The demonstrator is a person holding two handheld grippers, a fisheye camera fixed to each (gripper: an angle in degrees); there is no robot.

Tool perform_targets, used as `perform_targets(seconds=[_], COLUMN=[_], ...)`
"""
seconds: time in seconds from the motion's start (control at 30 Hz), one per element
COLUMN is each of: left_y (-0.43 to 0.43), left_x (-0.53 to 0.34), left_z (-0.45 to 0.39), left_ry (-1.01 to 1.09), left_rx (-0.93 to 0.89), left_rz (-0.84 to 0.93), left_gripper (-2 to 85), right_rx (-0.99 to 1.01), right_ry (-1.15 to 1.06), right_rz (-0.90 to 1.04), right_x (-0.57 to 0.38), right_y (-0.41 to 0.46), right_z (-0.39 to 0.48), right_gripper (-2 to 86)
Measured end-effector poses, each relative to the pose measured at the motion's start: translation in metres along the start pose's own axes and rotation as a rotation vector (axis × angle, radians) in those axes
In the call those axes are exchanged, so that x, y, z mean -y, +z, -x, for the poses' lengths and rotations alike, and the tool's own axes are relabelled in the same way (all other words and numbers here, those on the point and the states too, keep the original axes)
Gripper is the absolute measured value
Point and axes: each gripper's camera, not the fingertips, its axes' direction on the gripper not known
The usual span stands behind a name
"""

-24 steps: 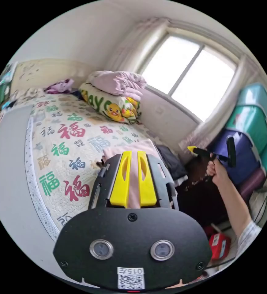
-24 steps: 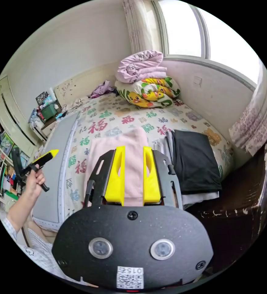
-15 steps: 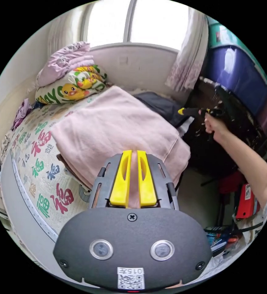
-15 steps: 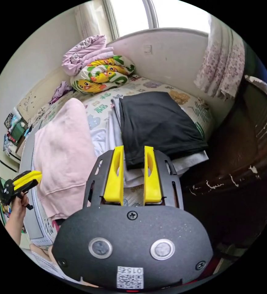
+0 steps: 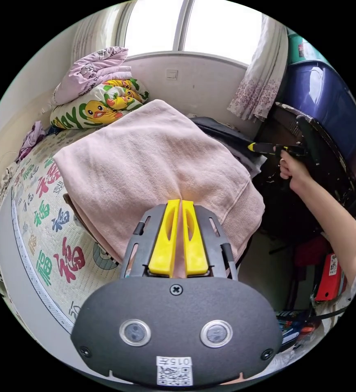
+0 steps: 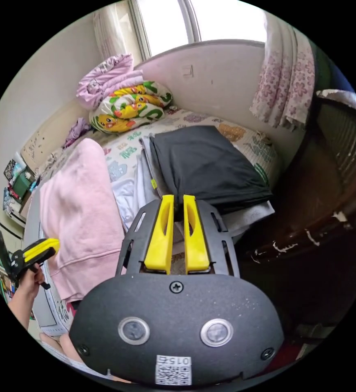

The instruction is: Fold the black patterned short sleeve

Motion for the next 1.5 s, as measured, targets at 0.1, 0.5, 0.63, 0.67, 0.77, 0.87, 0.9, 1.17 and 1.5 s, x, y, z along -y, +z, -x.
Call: perform_targets(seconds=[0.1, 0.5, 0.63, 0.67, 0.77, 0.87, 0.9, 1.17, 1.5], left_y=[-0.009, -0.229, -0.328, -0.34, -0.395, -0.432, -0.445, -0.499, -0.392], left_x=[-0.011, -0.138, -0.224, -0.238, -0.321, -0.426, -0.464, -0.659, -0.846], left_z=[0.01, 0.068, 0.089, 0.093, 0.119, 0.149, 0.164, 0.22, 0.26], left_ry=[-0.034, -0.087, -0.021, -0.016, -0.056, -0.189, -0.253, -0.526, -1.249], left_rx=[-0.028, -0.644, -0.777, -0.792, -0.788, -0.628, -0.546, -0.292, -0.47], left_rz=[0.002, -0.52, -0.719, -0.728, -0.75, -0.852, -0.866, -0.933, -0.831], left_gripper=[0.4, 6.6, 7.9, 8.2, 8.8, 8.1, 8.0, 8.3, 11.9], right_rx=[-0.013, 0.74, 1.03, 1.119, 1.313, 1.422, 1.468, 1.43, 1.289], right_ry=[-0.032, -0.332, -0.416, -0.416, -0.397, -0.386, -0.369, -0.476, -0.232], right_rz=[-0.011, -0.388, -0.352, -0.321, -0.173, -0.06, -0.015, 0.284, 0.716], right_x=[0.016, 0.05, 0.032, 0.024, 0.004, -0.005, -0.002, -0.044, -0.105], right_y=[-0.042, -0.333, -0.374, -0.373, -0.347, -0.313, -0.301, -0.267, -0.176], right_z=[0.004, 0.142, 0.218, 0.247, 0.329, 0.412, 0.445, 0.625, 0.632], right_gripper=[4.3, 3.6, 3.7, 3.8, 3.9, 3.9, 4.0, 4.6, 4.9])
